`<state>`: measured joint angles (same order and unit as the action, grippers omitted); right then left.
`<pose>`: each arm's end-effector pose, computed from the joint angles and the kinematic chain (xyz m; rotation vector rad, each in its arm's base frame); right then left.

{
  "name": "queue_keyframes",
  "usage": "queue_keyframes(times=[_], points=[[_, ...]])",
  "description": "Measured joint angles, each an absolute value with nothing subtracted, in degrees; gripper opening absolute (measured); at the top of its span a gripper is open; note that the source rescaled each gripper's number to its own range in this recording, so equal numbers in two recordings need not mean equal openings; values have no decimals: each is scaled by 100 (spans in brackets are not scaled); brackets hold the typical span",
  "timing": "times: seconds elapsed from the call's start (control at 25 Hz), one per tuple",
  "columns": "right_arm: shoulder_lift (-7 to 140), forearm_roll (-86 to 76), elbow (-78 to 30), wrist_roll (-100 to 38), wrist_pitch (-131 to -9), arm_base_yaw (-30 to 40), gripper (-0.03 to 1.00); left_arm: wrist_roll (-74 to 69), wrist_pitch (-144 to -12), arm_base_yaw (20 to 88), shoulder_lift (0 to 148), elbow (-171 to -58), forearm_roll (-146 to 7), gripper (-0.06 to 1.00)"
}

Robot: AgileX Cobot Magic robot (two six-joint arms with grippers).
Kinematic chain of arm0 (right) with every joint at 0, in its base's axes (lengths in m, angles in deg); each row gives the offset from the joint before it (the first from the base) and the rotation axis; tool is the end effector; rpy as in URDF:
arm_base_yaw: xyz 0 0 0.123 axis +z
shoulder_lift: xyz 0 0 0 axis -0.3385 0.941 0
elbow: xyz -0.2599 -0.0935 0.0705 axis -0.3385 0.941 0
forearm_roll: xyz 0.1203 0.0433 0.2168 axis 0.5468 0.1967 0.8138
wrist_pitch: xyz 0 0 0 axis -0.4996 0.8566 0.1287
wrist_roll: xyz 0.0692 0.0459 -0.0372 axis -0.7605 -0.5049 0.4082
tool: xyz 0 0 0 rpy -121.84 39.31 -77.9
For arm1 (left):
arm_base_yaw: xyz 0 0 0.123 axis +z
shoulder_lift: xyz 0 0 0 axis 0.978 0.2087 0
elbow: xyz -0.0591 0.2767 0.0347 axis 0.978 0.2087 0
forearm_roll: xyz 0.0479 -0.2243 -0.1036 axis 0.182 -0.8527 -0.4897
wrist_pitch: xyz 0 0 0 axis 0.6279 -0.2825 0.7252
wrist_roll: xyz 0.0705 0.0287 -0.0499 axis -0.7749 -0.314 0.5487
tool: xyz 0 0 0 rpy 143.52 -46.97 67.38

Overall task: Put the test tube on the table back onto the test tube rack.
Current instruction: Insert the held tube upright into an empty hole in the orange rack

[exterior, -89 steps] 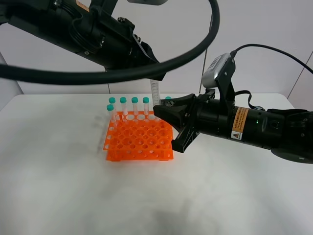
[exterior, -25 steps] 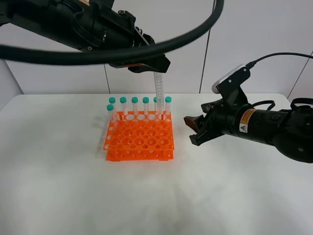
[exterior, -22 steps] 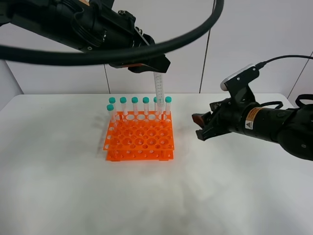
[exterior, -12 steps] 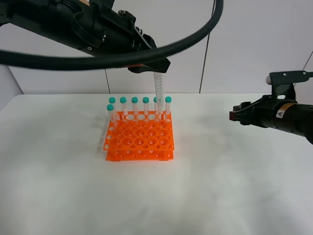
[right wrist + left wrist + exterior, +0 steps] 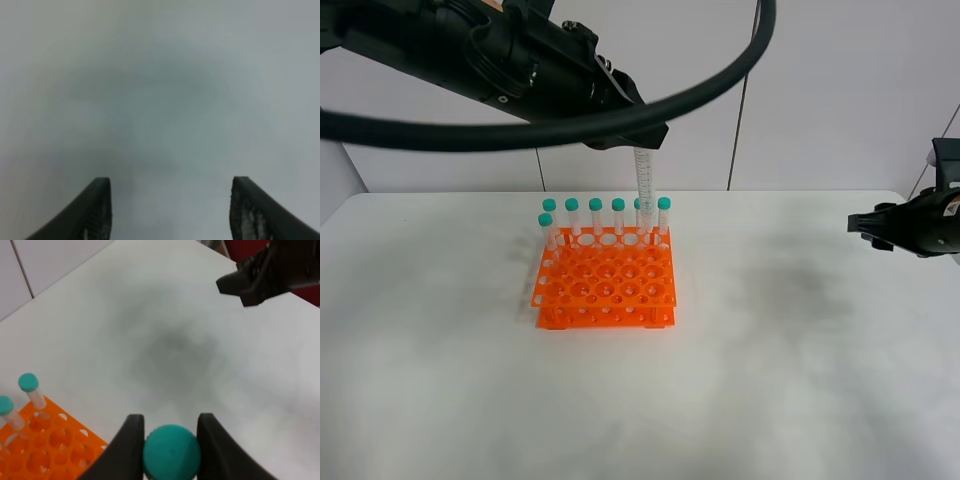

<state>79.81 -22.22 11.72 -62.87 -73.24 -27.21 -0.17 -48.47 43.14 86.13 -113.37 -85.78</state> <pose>0.2974 -0.0404 0.2114 0.1462 2.3217 -0.0917 0.2660 -0.2151 0.3741 0.9062 1.9617 -0.5857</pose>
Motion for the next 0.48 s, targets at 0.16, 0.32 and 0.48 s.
queue_keyframes(times=[0.16, 0.32, 0.48], points=[[7981, -2234, 822, -6077, -6530, -2739, 76, -17, -4847, 4314, 8613, -11337, -8578, 0], [7836, -2017, 685, -5800, -5869, -2751, 76, -24, -4847, 4314, 8613, -11337, -8578, 0], [7427, -1185, 679, -5130, -5630, -2751, 76, -64, -4847, 4314, 8613, -11337, -8578, 0]])
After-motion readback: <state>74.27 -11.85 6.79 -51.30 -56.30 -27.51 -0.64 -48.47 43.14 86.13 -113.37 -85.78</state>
